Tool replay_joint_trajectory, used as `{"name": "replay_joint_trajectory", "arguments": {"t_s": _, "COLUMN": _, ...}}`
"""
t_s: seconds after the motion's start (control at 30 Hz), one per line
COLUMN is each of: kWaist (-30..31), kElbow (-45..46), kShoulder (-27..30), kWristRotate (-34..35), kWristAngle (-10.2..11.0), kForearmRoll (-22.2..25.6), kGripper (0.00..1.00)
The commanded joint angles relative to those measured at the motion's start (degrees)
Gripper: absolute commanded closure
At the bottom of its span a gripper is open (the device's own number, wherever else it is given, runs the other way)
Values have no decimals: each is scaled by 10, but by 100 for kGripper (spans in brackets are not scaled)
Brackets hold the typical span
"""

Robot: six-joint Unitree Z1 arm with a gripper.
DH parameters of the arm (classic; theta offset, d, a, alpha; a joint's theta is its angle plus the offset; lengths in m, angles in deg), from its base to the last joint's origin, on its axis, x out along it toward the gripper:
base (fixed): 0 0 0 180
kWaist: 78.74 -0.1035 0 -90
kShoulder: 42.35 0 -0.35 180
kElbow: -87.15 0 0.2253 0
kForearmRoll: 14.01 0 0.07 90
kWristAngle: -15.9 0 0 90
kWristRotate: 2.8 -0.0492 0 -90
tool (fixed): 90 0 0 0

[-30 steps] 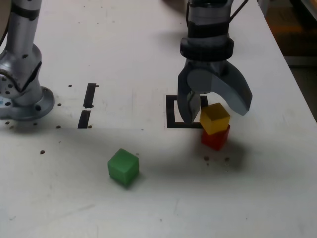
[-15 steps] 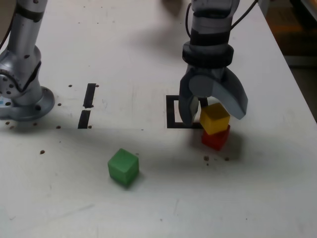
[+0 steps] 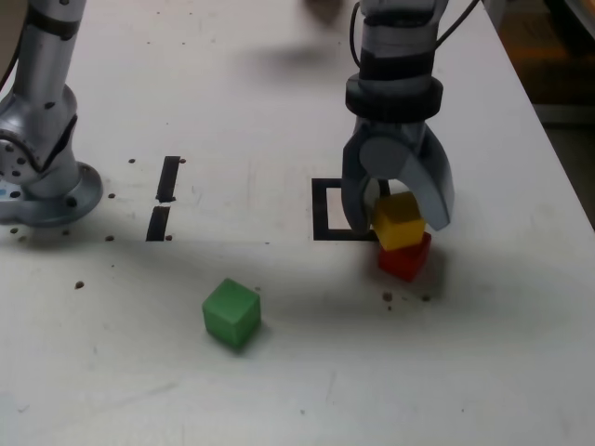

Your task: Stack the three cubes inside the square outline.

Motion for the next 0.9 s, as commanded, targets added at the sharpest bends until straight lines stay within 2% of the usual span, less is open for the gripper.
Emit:
{"name": "replay_joint_trajectory", "arguments": {"t_s": 0.0, "kWaist": 0, "kElbow": 3, "kShoulder": 5, "kWristRotate": -2, "kWristAngle": 0, "kForearmRoll": -5, "kGripper": 74}}
{"name": "replay_joint_trajectory", "arguments": {"t_s": 0.1, "kWaist": 0, "kElbow": 7, "kShoulder": 16, "kWristRotate": -4, "kWristAngle": -1, "kForearmRoll": -5, "kGripper": 83}}
{"name": "replay_joint_trajectory", "arguments": {"t_s": 0.23, "kWaist": 0, "kElbow": 16, "kShoulder": 44, "kWristRotate": -4, "kWristAngle": 4, "kForearmRoll": 10, "kGripper": 87}}
{"name": "replay_joint_trajectory", "arguments": {"t_s": 0.47, "kWaist": -26, "kElbow": 42, "kShoulder": 128, "kWristRotate": 0, "kWristAngle": 35, "kForearmRoll": 63, "kGripper": 88}}
{"name": "replay_joint_trajectory", "arguments": {"t_s": 0.63, "kWaist": -94, "kElbow": 92, "kShoulder": 181, "kWristRotate": -35, "kWristAngle": 53, "kForearmRoll": 82, "kGripper": 88}}
{"name": "replay_joint_trajectory", "arguments": {"t_s": 0.87, "kWaist": -238, "kElbow": 145, "kShoulder": 180, "kWristRotate": -156, "kWristAngle": 46, "kForearmRoll": 73, "kGripper": 88}}
